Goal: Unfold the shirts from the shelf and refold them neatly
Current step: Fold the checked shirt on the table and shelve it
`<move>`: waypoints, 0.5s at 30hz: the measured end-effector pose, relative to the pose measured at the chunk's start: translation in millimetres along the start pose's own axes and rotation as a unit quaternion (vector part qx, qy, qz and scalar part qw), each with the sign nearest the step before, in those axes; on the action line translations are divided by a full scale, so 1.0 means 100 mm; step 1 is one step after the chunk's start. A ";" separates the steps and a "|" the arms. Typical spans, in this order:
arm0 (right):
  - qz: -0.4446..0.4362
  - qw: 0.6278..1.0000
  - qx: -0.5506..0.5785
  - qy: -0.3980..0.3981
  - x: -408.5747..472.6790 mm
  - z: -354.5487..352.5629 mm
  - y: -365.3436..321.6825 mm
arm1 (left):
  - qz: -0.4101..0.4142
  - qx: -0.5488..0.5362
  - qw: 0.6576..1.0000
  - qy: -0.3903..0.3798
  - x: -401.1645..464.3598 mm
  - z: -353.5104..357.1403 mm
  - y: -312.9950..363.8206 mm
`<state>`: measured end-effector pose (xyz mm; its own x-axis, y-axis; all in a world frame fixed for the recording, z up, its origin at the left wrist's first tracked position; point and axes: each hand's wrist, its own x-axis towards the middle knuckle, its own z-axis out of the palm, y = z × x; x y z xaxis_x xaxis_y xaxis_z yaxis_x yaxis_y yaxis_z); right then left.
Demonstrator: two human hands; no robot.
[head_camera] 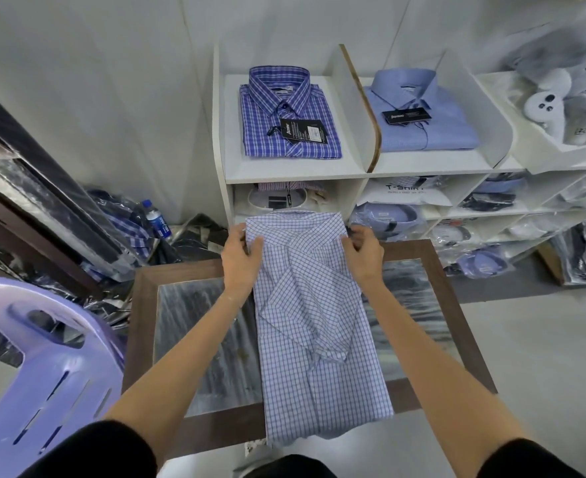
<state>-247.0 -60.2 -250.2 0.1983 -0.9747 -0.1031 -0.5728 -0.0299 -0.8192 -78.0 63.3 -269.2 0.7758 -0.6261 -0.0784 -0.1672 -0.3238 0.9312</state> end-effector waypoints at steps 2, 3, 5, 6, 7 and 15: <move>-0.088 0.995 -0.042 -0.003 -0.19 -0.04 0.05 | 0.114 0.087 0.989 -0.017 -0.34 0.02 -0.06; -0.130 0.989 -0.070 -0.021 -0.32 -0.05 0.10 | 0.163 0.132 0.977 -0.028 -0.55 0.05 -0.09; -0.190 0.972 -0.114 -0.076 -0.66 -0.09 0.25 | 0.264 0.204 0.940 -0.073 -1.02 0.13 -0.15; -0.213 0.963 -0.132 -0.099 -0.86 -0.11 0.34 | 0.304 0.225 0.920 -0.105 -1.26 0.16 -0.19; -0.237 0.954 -0.147 -0.114 -1.05 -0.14 0.44 | 0.334 0.243 0.900 -0.136 -1.48 0.20 -0.27; -0.274 0.901 -0.278 -0.188 -1.57 -0.13 1.08 | 0.319 0.417 0.834 -0.171 -1.90 0.28 -0.75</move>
<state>-350.3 86.6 -315.1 0.7681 -0.6391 -0.0399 -0.5969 -0.6920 -0.4061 -229.9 187.1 -334.0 0.1723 -0.9790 0.1094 -0.9551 -0.1388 0.2619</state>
